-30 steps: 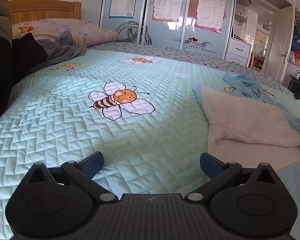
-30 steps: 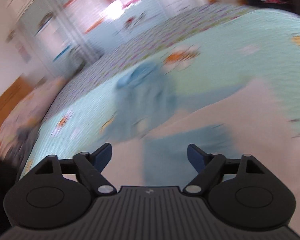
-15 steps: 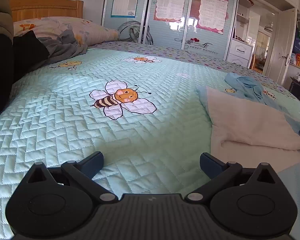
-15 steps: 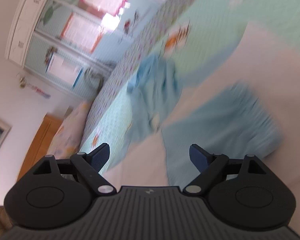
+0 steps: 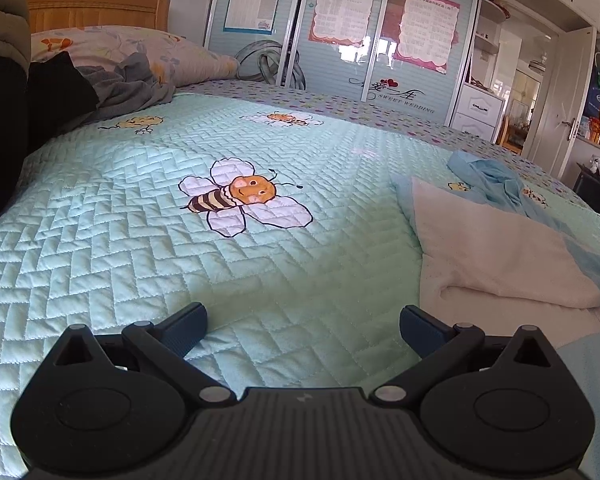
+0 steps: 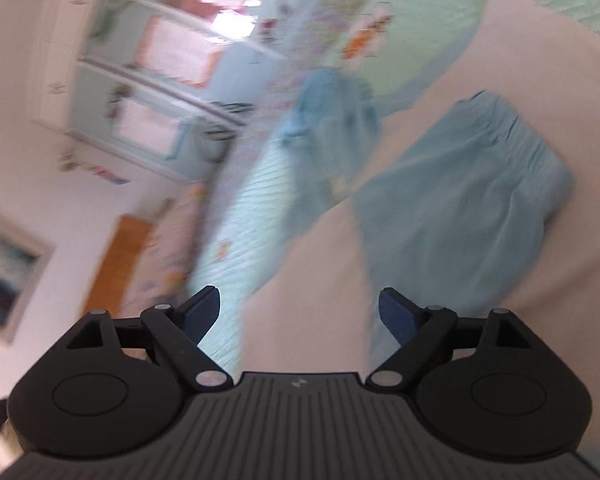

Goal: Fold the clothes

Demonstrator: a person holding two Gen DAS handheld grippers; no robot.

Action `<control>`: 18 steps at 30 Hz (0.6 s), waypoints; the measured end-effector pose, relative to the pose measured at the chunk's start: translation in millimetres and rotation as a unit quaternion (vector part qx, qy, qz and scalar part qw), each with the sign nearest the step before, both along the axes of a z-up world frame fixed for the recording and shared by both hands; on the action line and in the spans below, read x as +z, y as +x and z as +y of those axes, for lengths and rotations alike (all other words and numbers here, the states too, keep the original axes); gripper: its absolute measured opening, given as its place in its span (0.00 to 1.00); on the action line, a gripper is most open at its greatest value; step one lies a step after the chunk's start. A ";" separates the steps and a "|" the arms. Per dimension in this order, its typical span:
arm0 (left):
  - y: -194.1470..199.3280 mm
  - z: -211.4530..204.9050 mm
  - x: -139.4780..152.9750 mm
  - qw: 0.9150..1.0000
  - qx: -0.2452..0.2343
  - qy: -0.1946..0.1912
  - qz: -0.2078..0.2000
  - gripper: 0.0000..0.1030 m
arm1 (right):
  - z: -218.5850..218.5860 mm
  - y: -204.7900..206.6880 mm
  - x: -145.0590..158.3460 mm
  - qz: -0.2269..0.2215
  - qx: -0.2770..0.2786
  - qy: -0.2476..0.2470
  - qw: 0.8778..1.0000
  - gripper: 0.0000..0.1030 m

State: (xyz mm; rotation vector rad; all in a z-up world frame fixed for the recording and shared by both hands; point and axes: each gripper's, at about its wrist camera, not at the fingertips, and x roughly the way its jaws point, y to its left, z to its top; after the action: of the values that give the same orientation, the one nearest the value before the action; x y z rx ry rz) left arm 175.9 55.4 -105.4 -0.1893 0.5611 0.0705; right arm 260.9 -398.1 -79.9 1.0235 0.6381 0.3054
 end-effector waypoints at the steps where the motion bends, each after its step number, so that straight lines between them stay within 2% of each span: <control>1: -0.2 -0.3 -0.1 1.000 0.000 0.000 0.000 0.99 | -1.3 -14.7 4.5 -0.006 0.005 -0.004 1.000 0.85; 5: -5.5 7.0 1.1 1.000 -0.002 -0.027 -0.015 0.99 | -26.3 -81.6 18.9 -0.016 -0.002 -0.022 1.000 0.85; 9: -25.4 21.7 8.8 0.996 -0.005 -0.089 -0.030 0.99 | -59.4 -146.1 29.8 -0.015 -0.030 -0.024 0.999 0.86; 12: -62.6 20.1 25.0 0.994 -0.012 -0.103 -0.033 0.99 | -82.9 -187.3 32.0 -0.010 -0.035 -0.004 0.999 0.87; 15: -114.2 9.3 38.0 0.994 -0.047 -0.090 -0.044 0.99 | -93.3 -226.7 35.8 -0.018 -0.038 -0.023 0.999 0.89; 18: -157.4 0.2 42.1 0.991 -0.082 -0.103 -0.025 0.99 | -97.6 -256.0 25.8 -0.009 -0.034 -0.020 0.999 0.89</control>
State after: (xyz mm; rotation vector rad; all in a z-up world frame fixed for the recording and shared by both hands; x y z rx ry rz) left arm 18.6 55.5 -63.3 -0.3438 0.5323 -0.1515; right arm 4.8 -495.7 -54.1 1.0007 0.5904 0.2406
